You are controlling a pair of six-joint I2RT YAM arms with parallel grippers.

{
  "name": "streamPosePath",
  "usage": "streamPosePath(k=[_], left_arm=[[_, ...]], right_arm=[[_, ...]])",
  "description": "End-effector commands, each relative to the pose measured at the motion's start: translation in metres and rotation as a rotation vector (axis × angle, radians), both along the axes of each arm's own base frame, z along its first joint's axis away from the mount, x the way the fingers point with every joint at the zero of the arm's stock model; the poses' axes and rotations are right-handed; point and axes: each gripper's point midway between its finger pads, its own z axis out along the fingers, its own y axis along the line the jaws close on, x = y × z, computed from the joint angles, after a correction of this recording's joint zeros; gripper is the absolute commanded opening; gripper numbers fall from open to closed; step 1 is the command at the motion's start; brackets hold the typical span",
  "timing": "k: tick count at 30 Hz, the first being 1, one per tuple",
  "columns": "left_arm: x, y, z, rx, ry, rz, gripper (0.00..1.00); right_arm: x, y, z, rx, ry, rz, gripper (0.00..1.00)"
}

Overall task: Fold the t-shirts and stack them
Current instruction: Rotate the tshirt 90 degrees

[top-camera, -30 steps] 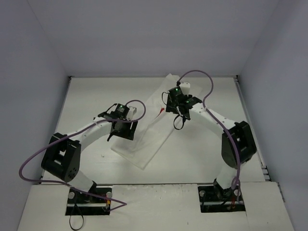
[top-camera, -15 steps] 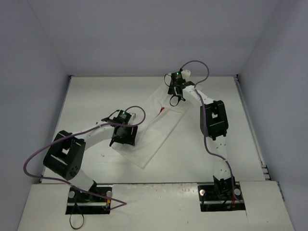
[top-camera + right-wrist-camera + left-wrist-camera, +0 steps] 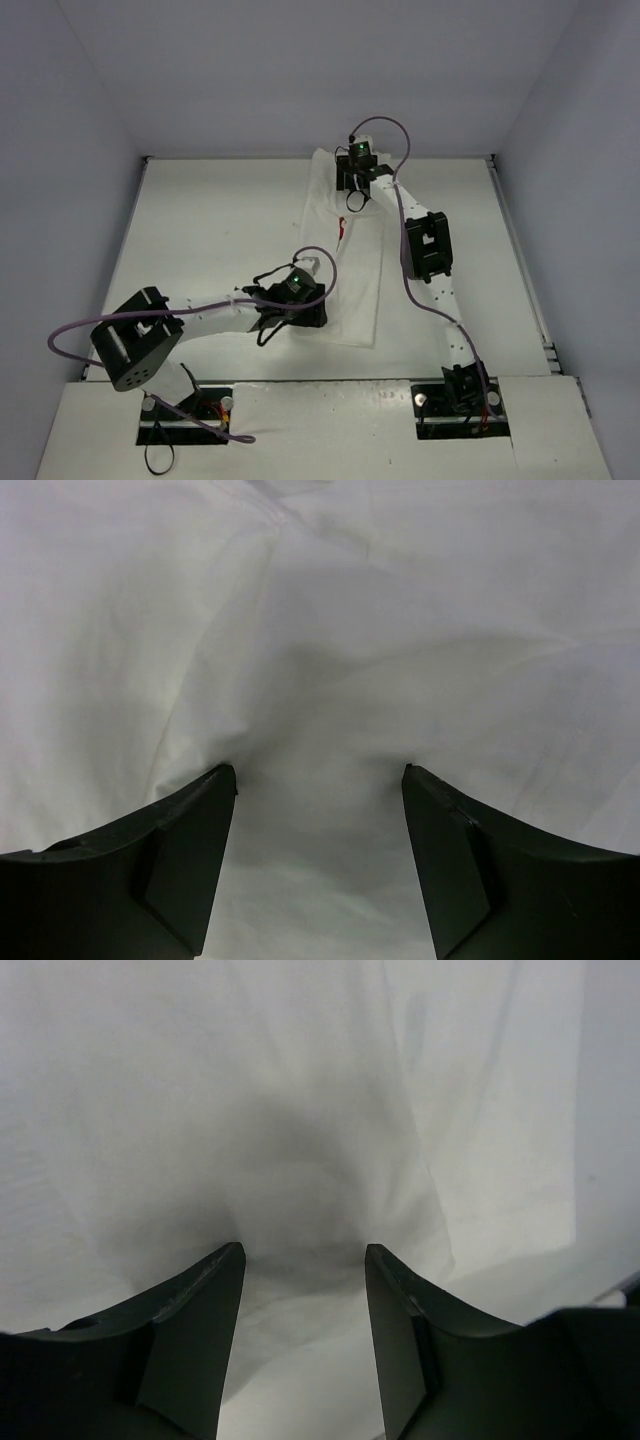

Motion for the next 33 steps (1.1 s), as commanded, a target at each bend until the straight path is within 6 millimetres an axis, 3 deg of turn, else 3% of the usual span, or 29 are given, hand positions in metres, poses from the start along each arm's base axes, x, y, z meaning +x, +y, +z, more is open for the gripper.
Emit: streamPosePath(k=[1, 4, 5, 8, 10, 12, 14, 15, 16, 18, 20, 21, 24, 26, 27, 30, 33], left_arm=[[-0.048, -0.008, -0.035, 0.006, 0.192, 0.08, 0.48], [-0.043, -0.001, -0.025, 0.062, 0.165, 0.095, 0.5], [-0.039, -0.002, -0.012, 0.059, 0.139, 0.093, 0.51], [-0.026, 0.024, 0.014, 0.152, 0.043, 0.136, 0.61], [-0.017, 0.035, 0.057, 0.132, -0.048, 0.149, 0.64], [-0.01, 0.046, 0.091, 0.102, -0.133, 0.174, 0.66], [-0.007, 0.057, 0.118, 0.078, -0.189, 0.185, 0.69], [-0.007, 0.061, 0.125, 0.08, -0.205, 0.175, 0.72], [-0.007, 0.064, 0.133, 0.065, -0.221, 0.176, 0.81], [-0.011, 0.069, 0.137, 0.059, -0.22, 0.17, 0.84], [-0.017, 0.072, 0.132, 0.046, -0.195, 0.165, 0.85], [-0.018, 0.074, 0.129, 0.032, -0.179, 0.174, 0.85], [-0.024, 0.082, 0.113, 0.039, -0.143, 0.182, 0.84], [-0.025, 0.085, 0.105, 0.032, -0.124, 0.184, 0.84], [-0.025, 0.084, 0.099, 0.01, -0.107, 0.179, 0.84], [-0.029, 0.081, 0.073, -0.038, -0.025, 0.176, 0.81], [-0.03, 0.074, 0.057, -0.079, 0.044, 0.161, 0.78]], right_arm=[[0.001, 0.045, 0.009, -0.043, -0.048, 0.226, 0.65], [0.011, 0.044, 0.039, -0.076, -0.12, 0.219, 0.65], [0.012, 0.042, 0.049, -0.083, -0.138, 0.211, 0.66], [0.012, 0.027, 0.111, -0.118, -0.225, 0.153, 0.75], [-0.002, 0.005, 0.174, -0.133, -0.294, 0.089, 0.99], [-0.021, -0.023, 0.241, -0.123, -0.375, 0.008, 1.0], [-0.043, -0.05, 0.239, -0.128, -0.332, -0.048, 1.0], [-0.063, -0.061, 0.247, -0.11, -0.324, -0.063, 1.0], [-0.08, -0.074, 0.274, -0.087, -0.359, -0.083, 1.0], [-0.117, -0.089, 0.242, -0.075, -0.27, -0.098, 0.99], [-0.161, -0.099, 0.228, -0.033, -0.224, -0.116, 0.89], [-0.183, -0.101, 0.238, 0.013, -0.24, -0.113, 0.81], [-0.247, -0.101, 0.187, 0.121, -0.122, -0.119, 0.49], [-0.282, -0.096, 0.161, 0.21, -0.058, -0.136, 0.37], [-0.303, -0.094, 0.145, 0.241, -0.021, -0.124, 0.36], [-0.342, -0.09, 0.113, 0.302, 0.054, -0.135, 0.37], [-0.366, -0.082, 0.089, 0.351, 0.133, -0.132, 0.41]])
